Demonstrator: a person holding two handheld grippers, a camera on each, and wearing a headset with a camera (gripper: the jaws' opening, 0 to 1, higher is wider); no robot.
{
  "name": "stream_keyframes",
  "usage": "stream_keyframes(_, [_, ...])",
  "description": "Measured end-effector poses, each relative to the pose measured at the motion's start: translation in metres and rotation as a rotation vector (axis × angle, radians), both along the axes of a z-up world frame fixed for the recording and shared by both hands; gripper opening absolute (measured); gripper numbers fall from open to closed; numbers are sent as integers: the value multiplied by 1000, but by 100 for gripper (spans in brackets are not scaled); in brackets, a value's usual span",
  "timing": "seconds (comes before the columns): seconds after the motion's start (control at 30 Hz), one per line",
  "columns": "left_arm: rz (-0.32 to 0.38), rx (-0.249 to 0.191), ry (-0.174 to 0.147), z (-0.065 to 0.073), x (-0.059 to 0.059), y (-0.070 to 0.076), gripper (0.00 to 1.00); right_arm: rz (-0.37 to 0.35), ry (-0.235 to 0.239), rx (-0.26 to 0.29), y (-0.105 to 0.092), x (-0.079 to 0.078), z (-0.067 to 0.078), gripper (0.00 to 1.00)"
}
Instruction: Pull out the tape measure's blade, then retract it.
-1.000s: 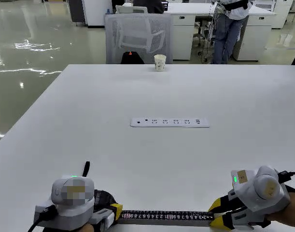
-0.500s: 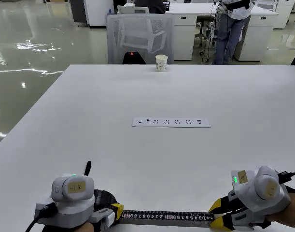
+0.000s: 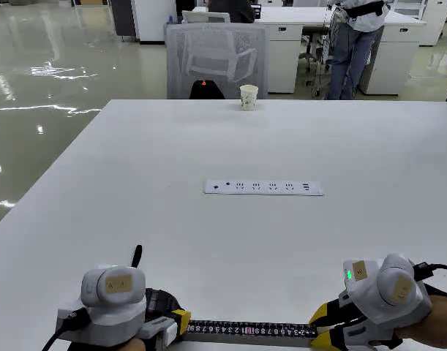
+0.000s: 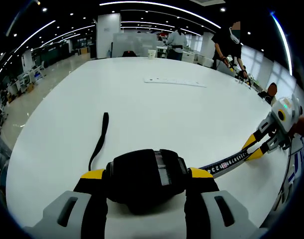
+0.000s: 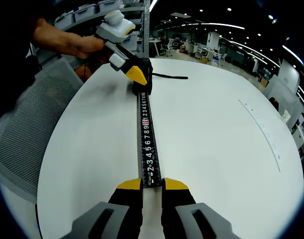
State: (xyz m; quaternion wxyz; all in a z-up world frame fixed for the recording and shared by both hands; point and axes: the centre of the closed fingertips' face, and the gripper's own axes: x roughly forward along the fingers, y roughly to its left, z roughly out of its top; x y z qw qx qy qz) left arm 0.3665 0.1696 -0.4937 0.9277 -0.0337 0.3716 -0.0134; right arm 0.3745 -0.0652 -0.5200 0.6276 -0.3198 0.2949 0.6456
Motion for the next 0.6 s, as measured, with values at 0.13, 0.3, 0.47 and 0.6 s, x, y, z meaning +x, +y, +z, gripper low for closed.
stream_keyframes(0.13, [0, -2, 1, 0, 0, 0, 57, 3, 0, 1, 4, 0, 0, 10])
stream_keyframes(0.3, [3, -3, 2, 0, 0, 0, 57, 5, -2, 1, 7, 0, 0, 10])
stream_keyframes(0.47, [4, -8, 4, 0, 0, 0, 57, 5, 0, 4, 10, 0, 1, 10])
stream_keyframes(0.6, [4, -10, 4, 0, -1, 0, 58, 8, 1, 8, 14, 0, 1, 10])
